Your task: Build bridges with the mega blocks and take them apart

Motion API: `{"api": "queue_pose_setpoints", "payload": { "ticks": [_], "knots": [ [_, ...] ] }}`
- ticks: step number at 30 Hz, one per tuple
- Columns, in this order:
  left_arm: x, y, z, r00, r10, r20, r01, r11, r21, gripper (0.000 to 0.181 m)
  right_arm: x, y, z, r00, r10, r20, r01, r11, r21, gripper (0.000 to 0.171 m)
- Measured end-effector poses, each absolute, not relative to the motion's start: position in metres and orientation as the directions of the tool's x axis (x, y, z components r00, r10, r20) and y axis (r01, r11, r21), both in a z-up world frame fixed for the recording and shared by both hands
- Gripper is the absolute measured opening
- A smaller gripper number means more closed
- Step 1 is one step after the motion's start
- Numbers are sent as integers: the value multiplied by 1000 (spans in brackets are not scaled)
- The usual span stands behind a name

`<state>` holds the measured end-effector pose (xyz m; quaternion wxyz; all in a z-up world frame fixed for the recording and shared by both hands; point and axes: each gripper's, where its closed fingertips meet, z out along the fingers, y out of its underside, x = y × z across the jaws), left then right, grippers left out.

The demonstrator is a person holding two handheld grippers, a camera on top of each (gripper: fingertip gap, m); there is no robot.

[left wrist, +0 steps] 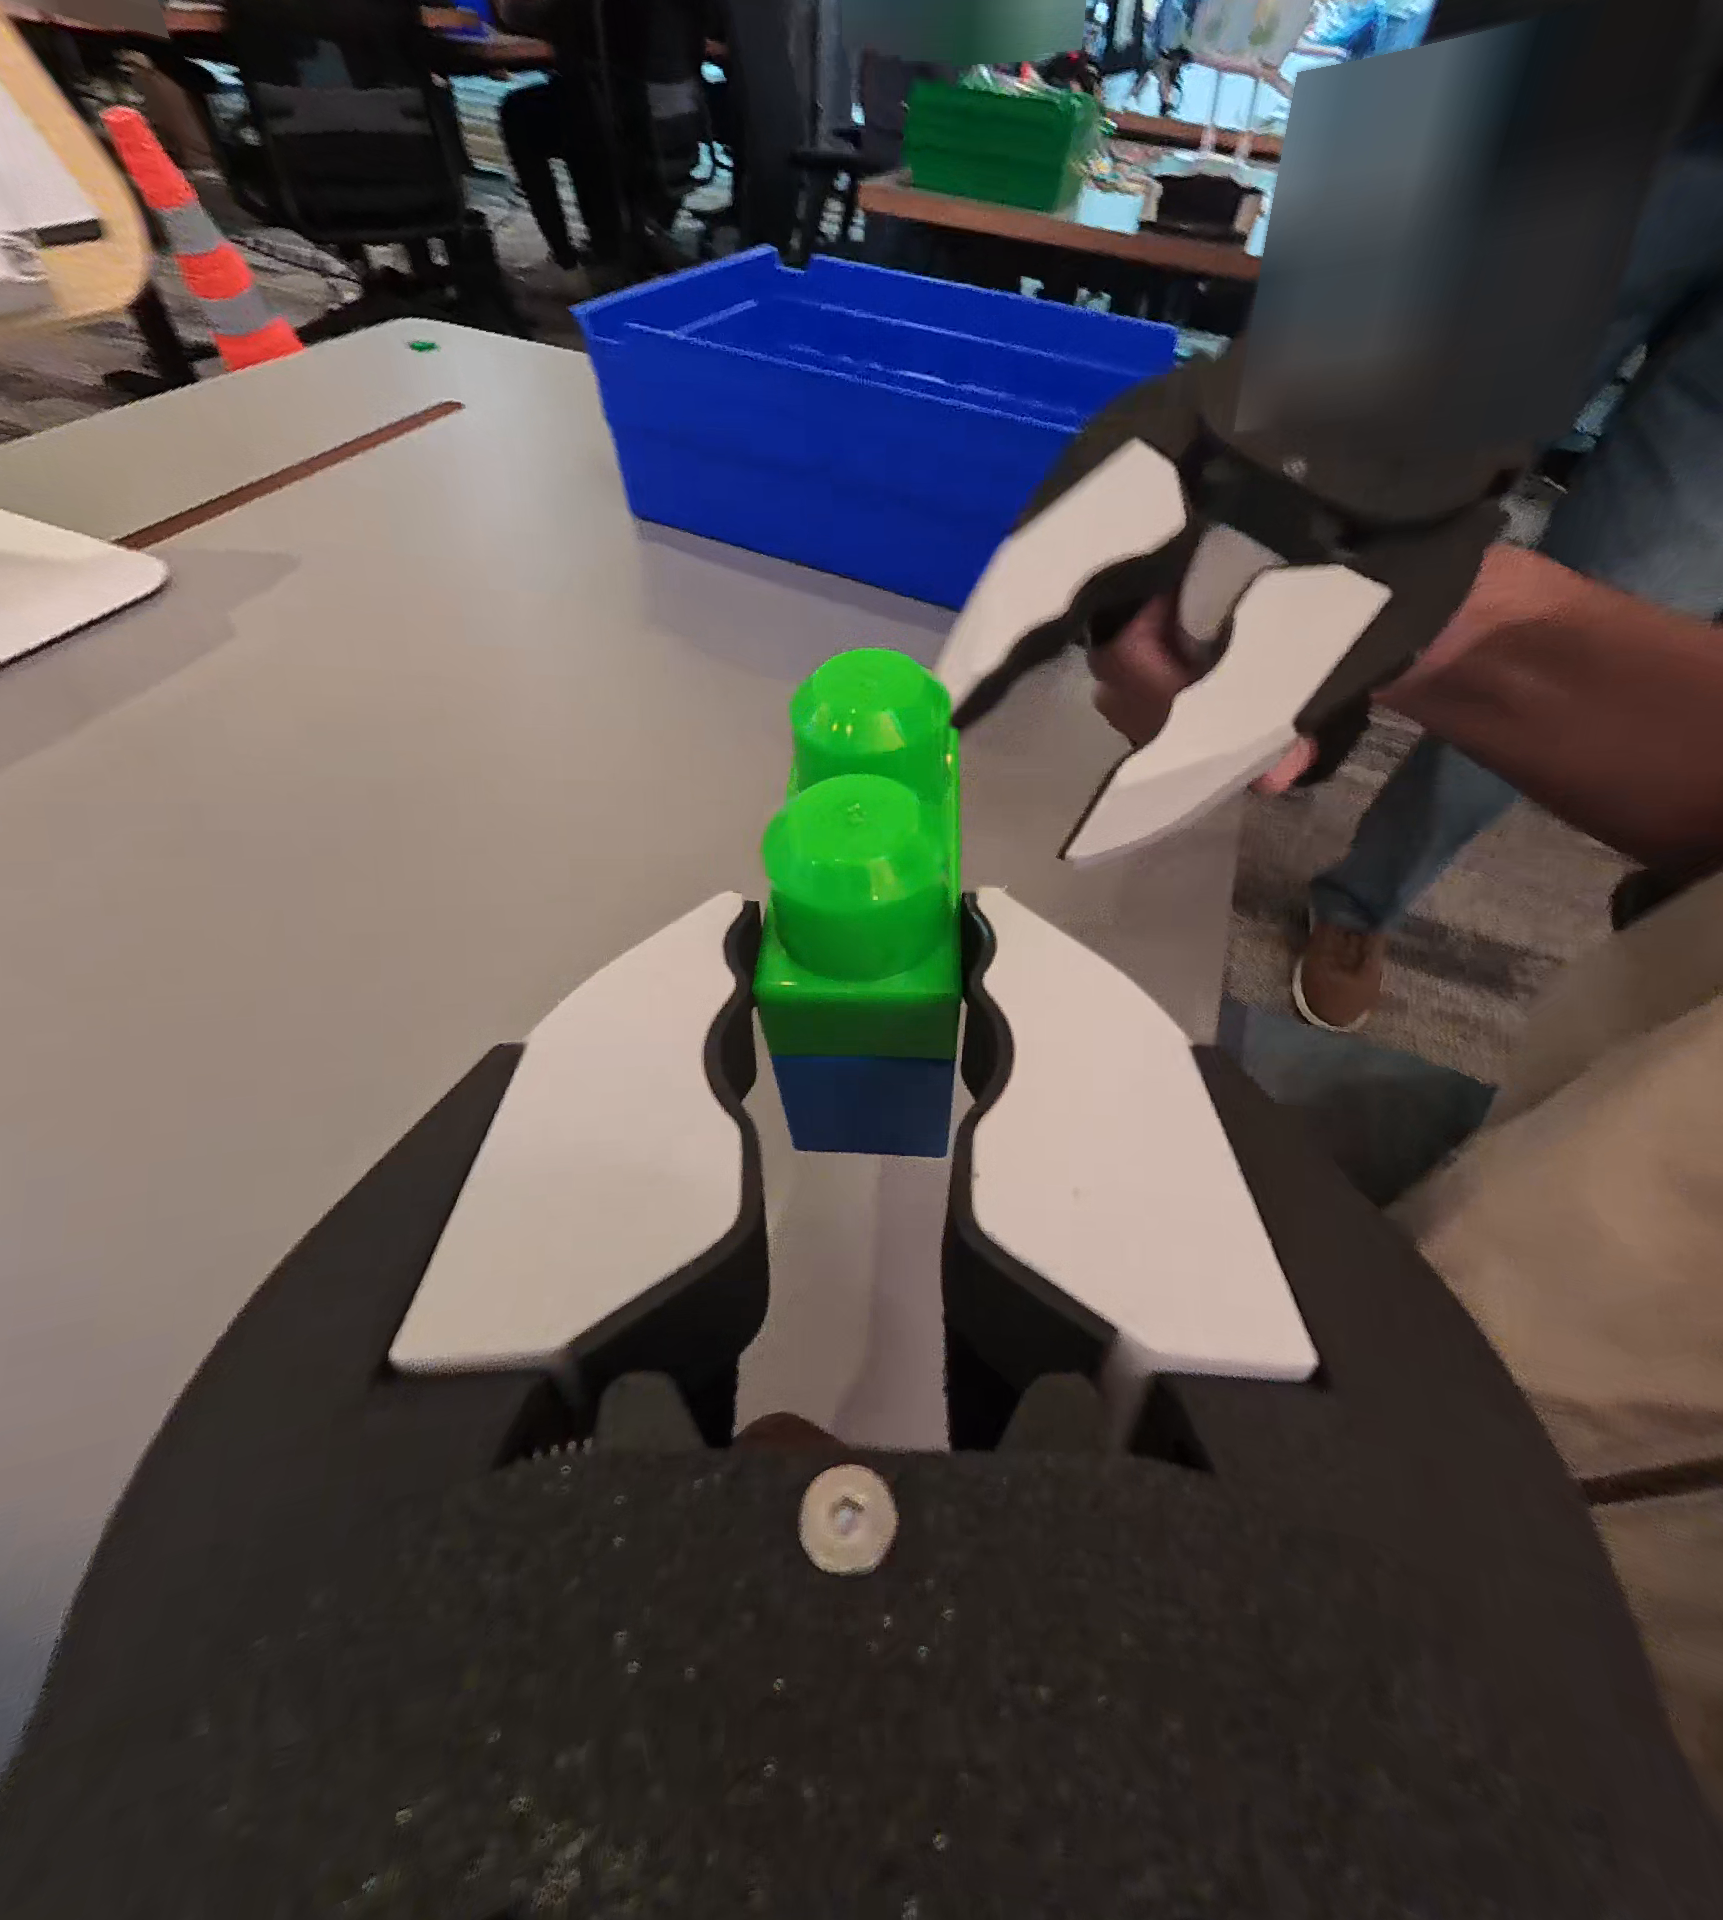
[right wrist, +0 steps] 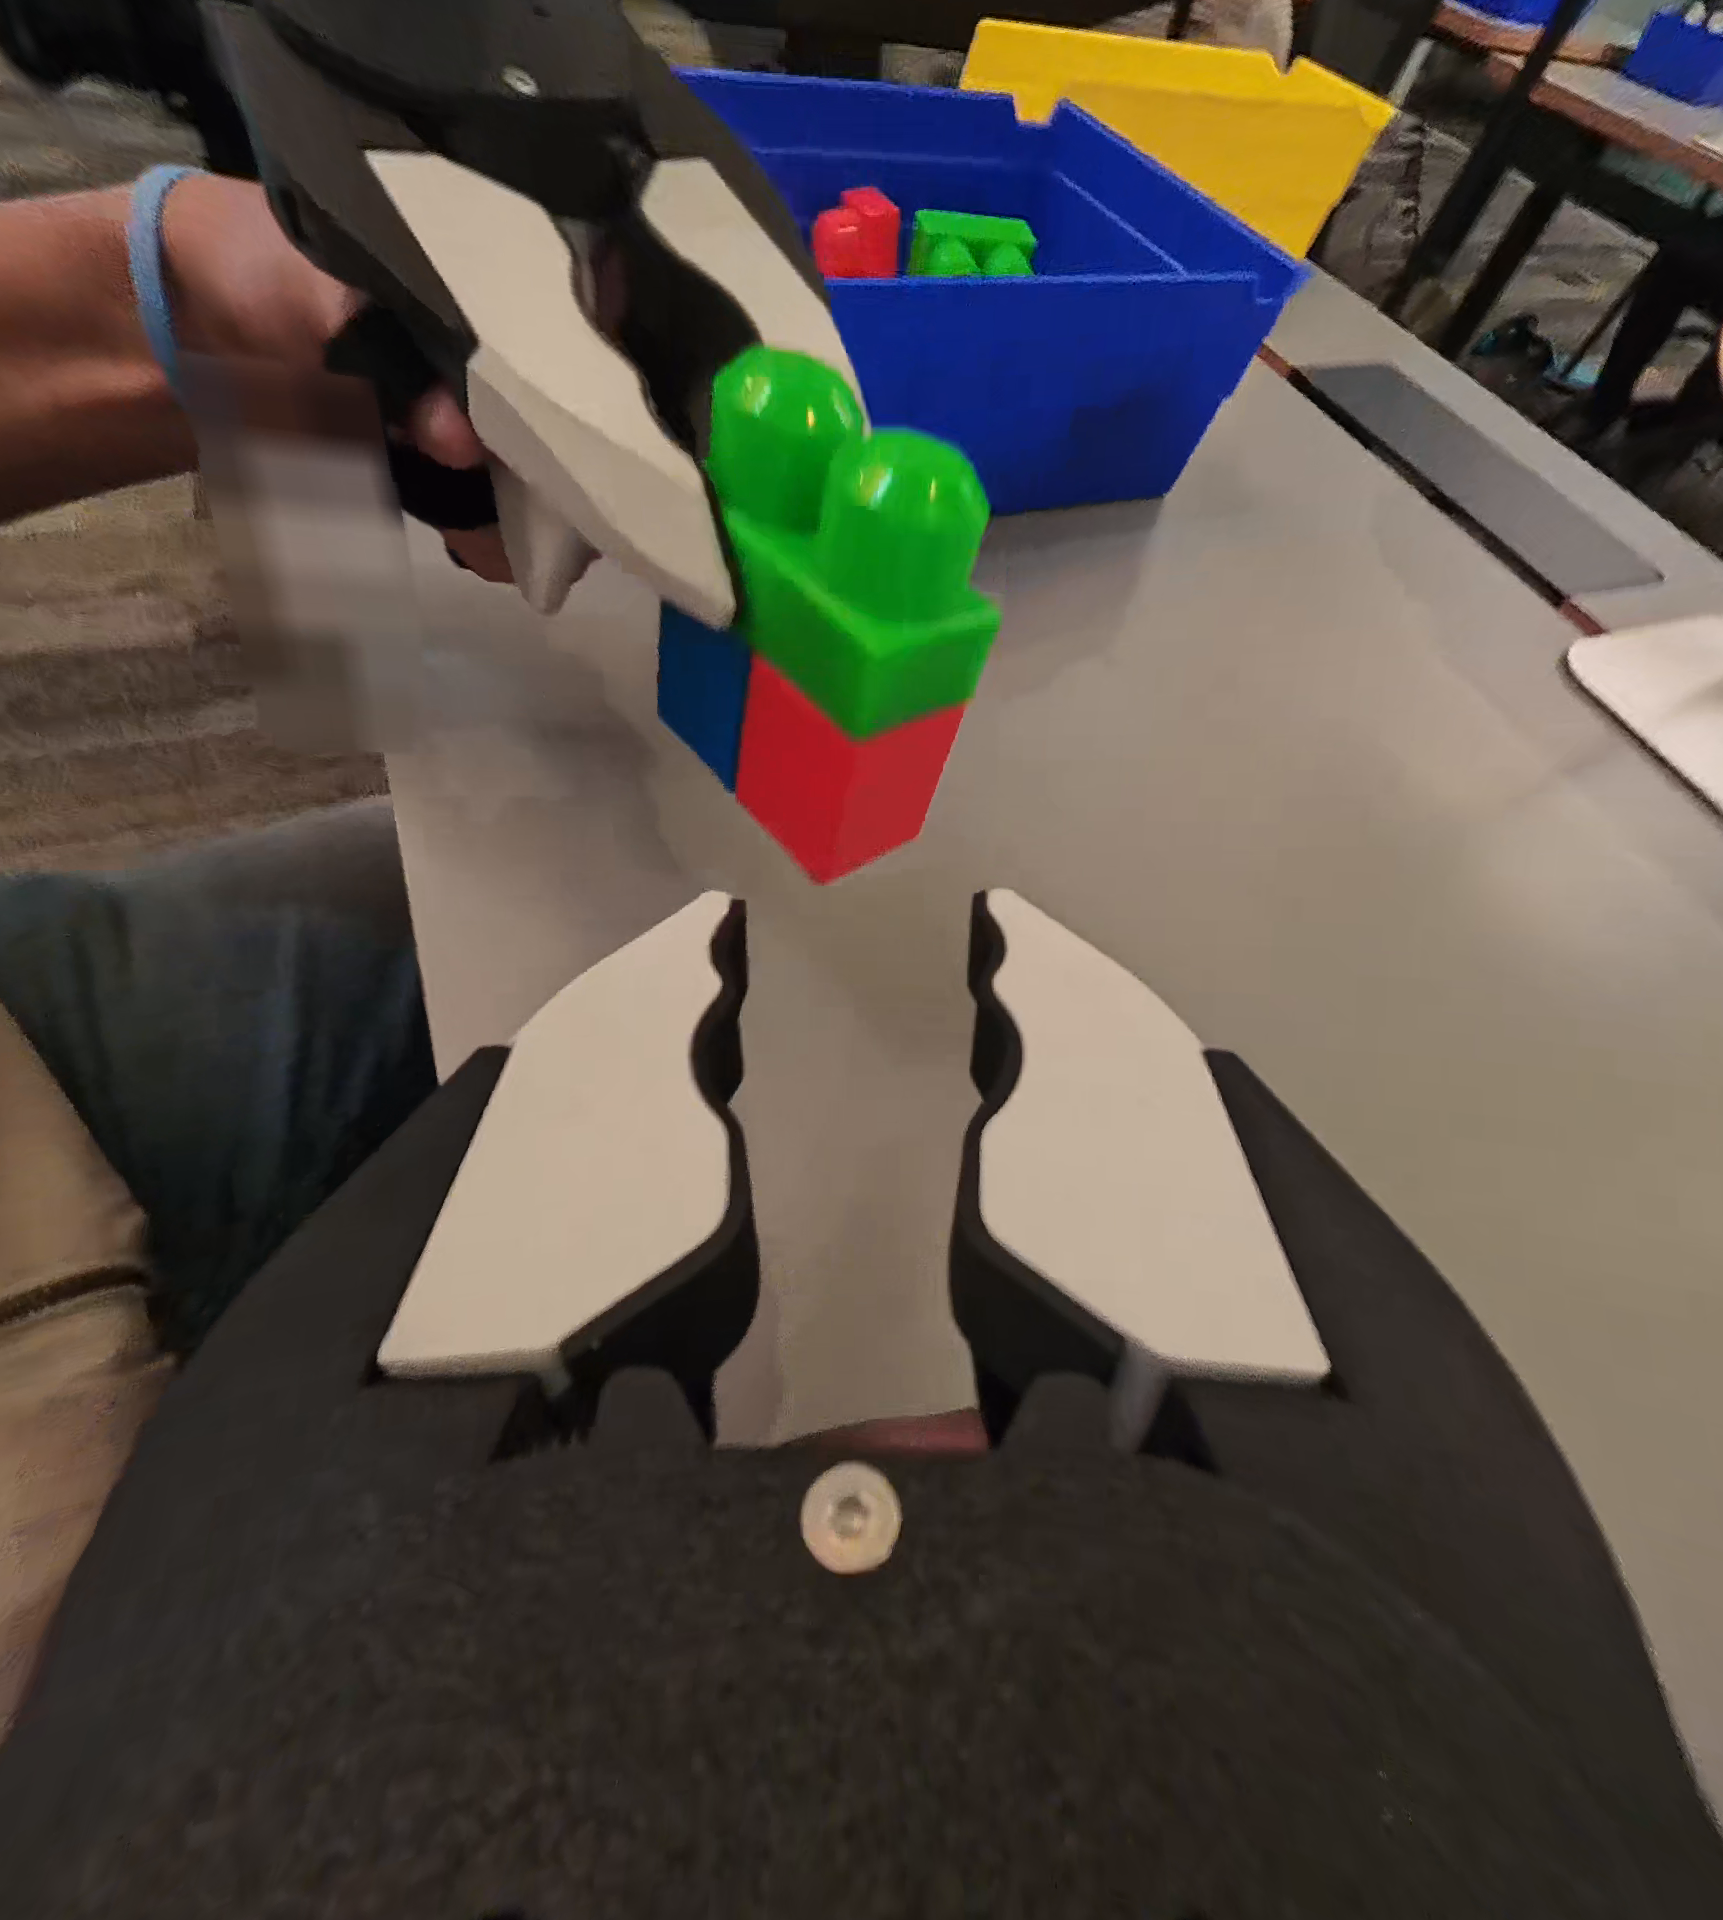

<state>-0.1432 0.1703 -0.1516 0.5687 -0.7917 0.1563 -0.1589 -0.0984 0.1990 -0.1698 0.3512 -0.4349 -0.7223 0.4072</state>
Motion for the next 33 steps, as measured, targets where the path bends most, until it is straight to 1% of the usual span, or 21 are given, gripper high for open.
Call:
{"api": "queue_pose_setpoints", "payload": {
  "ticks": [1,3,5,6,10,12,24,28,31,33],
  "knots": [
    [-137,171,-152,887,-456,74,-78,-306,-949,36,-100,198,-167,-400,903,156,340,304,-890,47],
    [-124,171,-152,858,-509,68,-105,-302,-948,36,-101,192,-160,-467,877,110,328,287,-900,48],
    [-112,170,-151,825,-561,60,-123,-283,-951,36,-103,188,-157,-527,848,56,326,263,-908,56],
    [-107,169,-151,809,-584,73,-119,-283,-952,36,-102,185,-156,-555,831,43,319,261,-911,58],
    [-99,170,-151,788,-609,87,-108,-276,-955,36,-100,176,-157,-634,773,19,314,279,-907,50],
    [-98,170,-150,783,-615,94,-100,-273,-957,36,-100,172,-160,-653,757,24,311,297,-903,42],
    [-98,171,-150,782,-620,54,-132,-250,-959,36,-102,169,-164,-693,721,11,313,314,-897,37],
    [-101,171,-146,797,-601,54,-109,-231,-967,37,-103,172,-162,-687,727,-10,305,276,-911,37],
    [-116,172,-142,841,-538,62,-69,-220,-973,55,-101,181,-160,-671,741,-35,308,235,-922,37],
    [-130,173,-144,880,-470,68,-46,-227,-973,58,-98,190,-158,-650,760,-15,307,243,-920,37]
  ]
}}
